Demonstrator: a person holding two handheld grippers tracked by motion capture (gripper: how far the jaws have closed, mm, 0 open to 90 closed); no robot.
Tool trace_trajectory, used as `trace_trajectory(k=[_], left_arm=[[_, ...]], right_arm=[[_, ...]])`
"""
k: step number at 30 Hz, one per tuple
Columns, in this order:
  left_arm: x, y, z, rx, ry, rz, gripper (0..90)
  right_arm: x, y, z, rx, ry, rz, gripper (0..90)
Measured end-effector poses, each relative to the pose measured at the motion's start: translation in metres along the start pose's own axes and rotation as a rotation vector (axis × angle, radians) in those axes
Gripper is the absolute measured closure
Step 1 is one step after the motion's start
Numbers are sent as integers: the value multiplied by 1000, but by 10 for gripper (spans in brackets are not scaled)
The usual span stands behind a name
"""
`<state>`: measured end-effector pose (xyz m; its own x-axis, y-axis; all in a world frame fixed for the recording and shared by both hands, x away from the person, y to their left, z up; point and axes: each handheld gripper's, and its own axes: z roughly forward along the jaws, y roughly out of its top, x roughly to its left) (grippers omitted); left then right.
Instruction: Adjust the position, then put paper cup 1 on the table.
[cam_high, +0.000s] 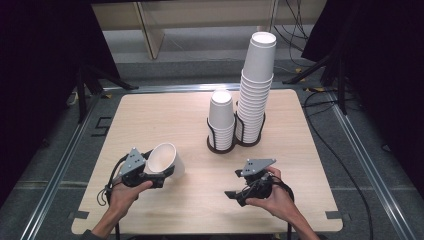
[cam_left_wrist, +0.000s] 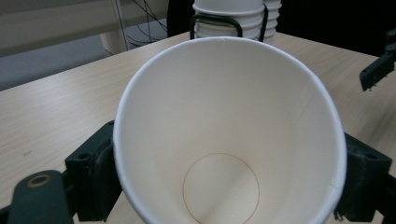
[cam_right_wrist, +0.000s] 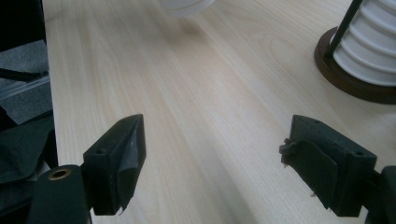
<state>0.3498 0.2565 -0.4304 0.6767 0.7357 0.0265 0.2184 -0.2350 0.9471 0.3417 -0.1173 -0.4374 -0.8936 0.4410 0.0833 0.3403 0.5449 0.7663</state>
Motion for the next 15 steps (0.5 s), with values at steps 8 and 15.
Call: trace_trajectory(k=[8, 15], left_arm=[[14, 4, 8, 12, 38, -15, 133], [25, 15, 19, 31, 77, -13, 133]], right_arm=[[0, -5, -3, 1, 2, 15, 207], [2, -6, -2, 5, -1, 8, 207]])
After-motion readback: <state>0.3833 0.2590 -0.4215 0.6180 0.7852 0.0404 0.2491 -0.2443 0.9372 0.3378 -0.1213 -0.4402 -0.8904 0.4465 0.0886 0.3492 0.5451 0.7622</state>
